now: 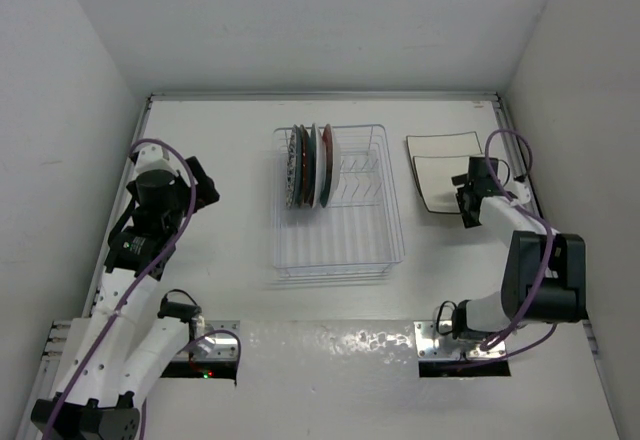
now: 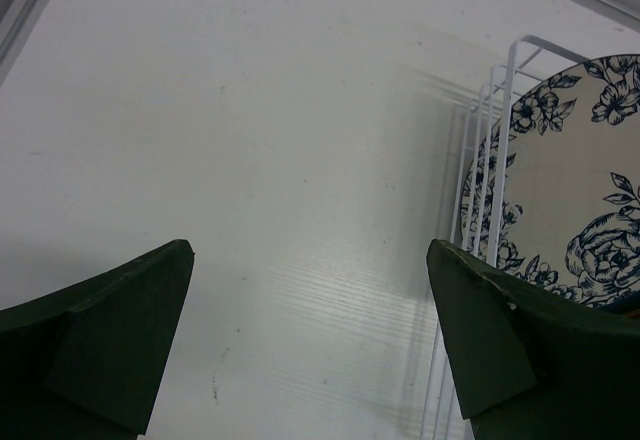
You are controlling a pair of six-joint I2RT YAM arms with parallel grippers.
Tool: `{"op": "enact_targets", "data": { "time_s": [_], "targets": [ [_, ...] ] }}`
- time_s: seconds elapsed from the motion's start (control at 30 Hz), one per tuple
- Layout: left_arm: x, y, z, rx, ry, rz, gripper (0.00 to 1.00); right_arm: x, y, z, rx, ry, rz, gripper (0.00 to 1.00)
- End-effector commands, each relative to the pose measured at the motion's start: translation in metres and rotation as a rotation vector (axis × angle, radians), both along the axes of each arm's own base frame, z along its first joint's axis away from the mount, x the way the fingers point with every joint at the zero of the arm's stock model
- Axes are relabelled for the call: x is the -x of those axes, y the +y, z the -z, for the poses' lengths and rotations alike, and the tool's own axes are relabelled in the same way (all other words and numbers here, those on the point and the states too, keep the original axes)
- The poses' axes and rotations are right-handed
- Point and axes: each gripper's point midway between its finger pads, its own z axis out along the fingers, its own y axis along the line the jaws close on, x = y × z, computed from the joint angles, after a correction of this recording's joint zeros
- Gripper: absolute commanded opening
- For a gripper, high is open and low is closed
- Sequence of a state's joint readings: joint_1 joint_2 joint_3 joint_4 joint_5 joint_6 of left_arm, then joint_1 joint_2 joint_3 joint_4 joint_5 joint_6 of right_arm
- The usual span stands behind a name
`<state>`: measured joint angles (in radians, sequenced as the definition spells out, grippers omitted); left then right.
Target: Unload the plates from the dish rack
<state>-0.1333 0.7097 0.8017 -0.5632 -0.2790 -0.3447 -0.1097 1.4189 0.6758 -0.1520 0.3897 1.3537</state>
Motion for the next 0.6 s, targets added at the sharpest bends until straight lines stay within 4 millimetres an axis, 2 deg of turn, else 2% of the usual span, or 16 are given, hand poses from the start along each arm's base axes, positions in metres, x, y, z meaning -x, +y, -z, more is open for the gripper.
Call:
{"op": "enact_targets", "data": {
  "time_s": [0.0,0.1,0.23,0.3,0.33,0.4,0.57],
  "targets": [
    [-0.007,-0.005,-0.015,-0.003,-0.054,0.022,1.00,-0.026,0.003,-0.018,-0.005,-0.054,-0.043,0.82],
    [-0.007,-0.006,-0.016,-0.001,-0.056,0.026,1.00,-0.030,0.006,-0.008,-0.023,-0.029,-0.054,0.85],
    [-0.007,-0.006,-0.014,-0.001,-0.053,0.029,1.00,-0.037,0.005,-0.006,-0.024,-0.029,-0.053,0.88],
    [-0.007,-0.007,-0.014,-0.001,-0.051,0.033,1.00,-0.047,0.005,-0.010,-0.020,-0.035,-0.072,0.90],
    [-0.007,-0.007,-0.013,-0.001,-0.049,0.033,1.00,-0.048,0.007,-0.003,-0.025,-0.006,-0.082,0.92],
    [-0.008,-0.008,-0.013,-0.001,-0.048,0.036,1.00,-0.060,0.007,-0.009,-0.014,0.001,-0.112,0.94],
    [-0.008,-0.008,-0.013,-0.001,-0.049,0.039,1.00,-0.071,0.006,0.006,-0.014,0.090,-0.143,0.99]
  ]
}}
